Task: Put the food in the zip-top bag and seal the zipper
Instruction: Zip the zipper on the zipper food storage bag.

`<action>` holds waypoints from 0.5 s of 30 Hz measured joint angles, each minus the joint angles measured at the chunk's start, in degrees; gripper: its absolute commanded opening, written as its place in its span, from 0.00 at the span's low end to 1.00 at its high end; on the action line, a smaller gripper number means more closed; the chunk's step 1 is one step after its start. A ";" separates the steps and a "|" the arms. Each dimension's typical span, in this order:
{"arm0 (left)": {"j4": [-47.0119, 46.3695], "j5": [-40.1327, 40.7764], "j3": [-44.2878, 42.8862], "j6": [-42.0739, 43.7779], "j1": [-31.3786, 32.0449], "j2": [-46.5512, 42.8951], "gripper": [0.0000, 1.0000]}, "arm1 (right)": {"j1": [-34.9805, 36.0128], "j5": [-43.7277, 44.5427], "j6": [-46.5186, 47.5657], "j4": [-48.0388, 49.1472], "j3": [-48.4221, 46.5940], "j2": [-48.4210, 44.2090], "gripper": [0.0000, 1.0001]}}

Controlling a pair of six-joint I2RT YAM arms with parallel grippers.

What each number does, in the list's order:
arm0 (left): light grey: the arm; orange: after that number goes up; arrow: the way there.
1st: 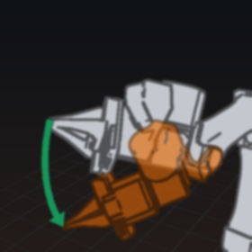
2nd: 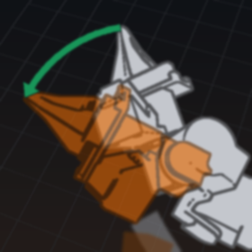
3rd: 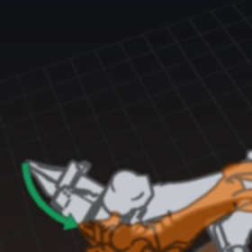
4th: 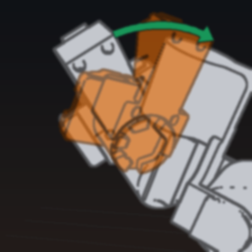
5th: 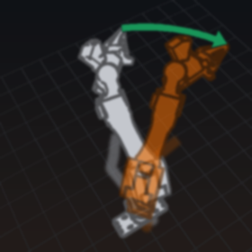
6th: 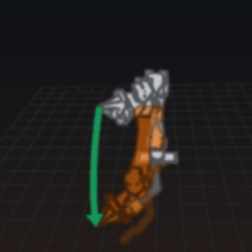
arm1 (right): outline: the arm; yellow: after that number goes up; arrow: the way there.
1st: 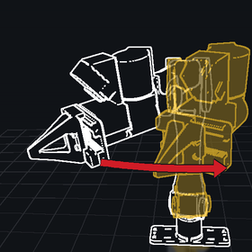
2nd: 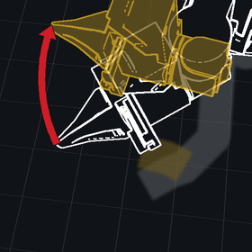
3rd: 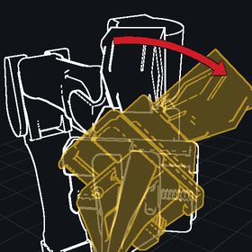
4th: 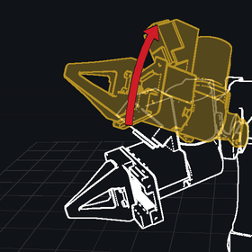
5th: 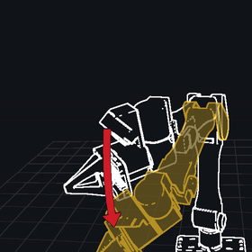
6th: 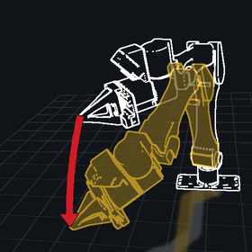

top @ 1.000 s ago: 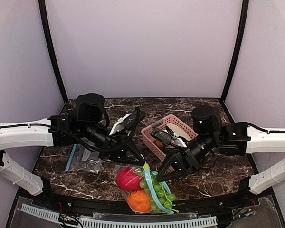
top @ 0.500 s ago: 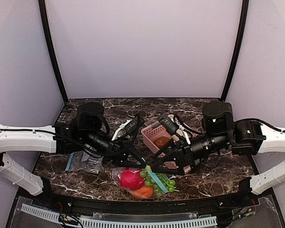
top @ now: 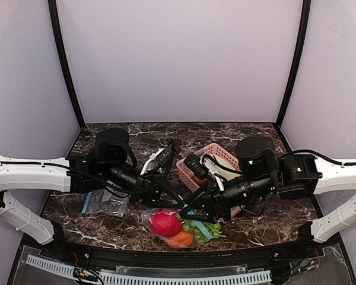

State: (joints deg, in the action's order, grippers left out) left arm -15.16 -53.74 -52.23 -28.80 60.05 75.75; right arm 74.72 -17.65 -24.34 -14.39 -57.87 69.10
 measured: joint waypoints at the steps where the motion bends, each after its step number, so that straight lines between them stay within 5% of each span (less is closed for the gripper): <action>1: 0.00 0.04 0.02 -0.04 0.00 0.00 0.01 | 0.04 0.22 -0.11 0.02 0.02 -0.11 0.45; 10: -0.26 0.22 0.15 -0.42 0.00 0.02 0.01 | 0.26 1.66 -0.33 0.66 0.46 -2.78 0.29; 15: -0.44 0.22 0.15 -0.50 0.00 0.09 0.01 | 0.26 1.73 -0.42 0.70 1.60 -3.28 0.28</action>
State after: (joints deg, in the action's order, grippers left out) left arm -15.59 -53.52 -52.07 -29.30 60.05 75.83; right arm 74.98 -15.92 -24.75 -13.69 -56.27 65.82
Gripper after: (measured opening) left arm 0.007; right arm 0.284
